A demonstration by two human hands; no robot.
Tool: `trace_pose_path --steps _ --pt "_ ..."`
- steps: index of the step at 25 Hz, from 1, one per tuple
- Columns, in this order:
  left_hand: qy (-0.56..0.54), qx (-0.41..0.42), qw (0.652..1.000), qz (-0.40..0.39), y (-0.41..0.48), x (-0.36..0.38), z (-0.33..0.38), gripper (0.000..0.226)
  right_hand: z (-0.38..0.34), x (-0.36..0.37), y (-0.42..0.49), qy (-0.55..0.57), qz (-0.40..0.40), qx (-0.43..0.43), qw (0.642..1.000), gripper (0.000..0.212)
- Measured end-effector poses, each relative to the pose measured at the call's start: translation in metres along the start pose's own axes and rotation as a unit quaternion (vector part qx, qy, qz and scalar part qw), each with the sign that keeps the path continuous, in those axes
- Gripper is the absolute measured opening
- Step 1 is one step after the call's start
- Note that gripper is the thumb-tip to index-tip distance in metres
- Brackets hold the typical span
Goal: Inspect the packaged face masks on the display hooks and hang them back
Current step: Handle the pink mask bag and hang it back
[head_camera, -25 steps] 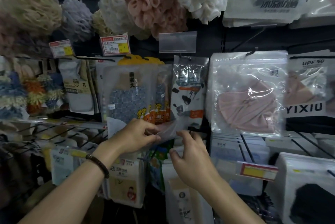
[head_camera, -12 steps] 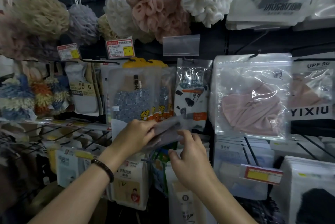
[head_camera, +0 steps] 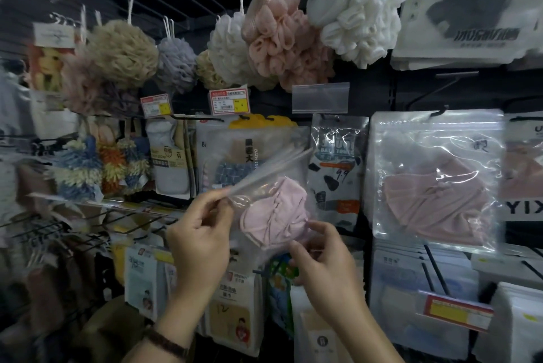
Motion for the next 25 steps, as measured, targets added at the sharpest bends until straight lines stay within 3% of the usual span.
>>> trace_pose_path --steps 2,5,8,10,14,18,25 --pt "-0.057 -0.156 0.985 0.055 -0.020 -0.011 -0.018 0.015 0.004 -0.002 -0.005 0.003 0.018 0.005 1.000 0.040" --pt "-0.205 -0.332 0.909 0.149 -0.056 -0.015 -0.043 0.027 0.014 0.007 -0.014 0.066 0.019 0.025 0.997 0.050" --pt "-0.276 -0.412 0.853 0.159 -0.084 -0.009 -0.046 0.014 0.023 0.024 -0.019 0.209 0.013 0.042 0.977 0.024" --pt "-0.297 -0.438 0.841 0.114 -0.094 -0.007 -0.044 0.015 0.019 0.024 -0.023 0.246 0.009 0.024 0.969 0.016" --pt "-0.275 -0.450 0.849 -0.014 -0.085 -0.020 -0.051 0.046 0.018 0.010 -0.021 0.268 0.018 0.003 0.963 0.016" --pt "-0.245 -0.441 0.854 -0.127 -0.076 -0.022 -0.050 0.045 0.021 0.006 -0.018 0.260 0.023 -0.016 0.965 0.021" --pt "-0.241 -0.408 0.853 -0.217 -0.080 -0.012 -0.036 0.050 0.018 0.006 -0.026 0.256 0.028 -0.032 0.966 0.023"
Point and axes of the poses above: each hand's wrist, its own y-axis towards the middle knuckle, its own x-axis out of the palm, z = x × y, the point moved 9 cm from there along y, towards the middle knuckle, and after that the axes turned 1 degree about y, right-handed, at the moved point
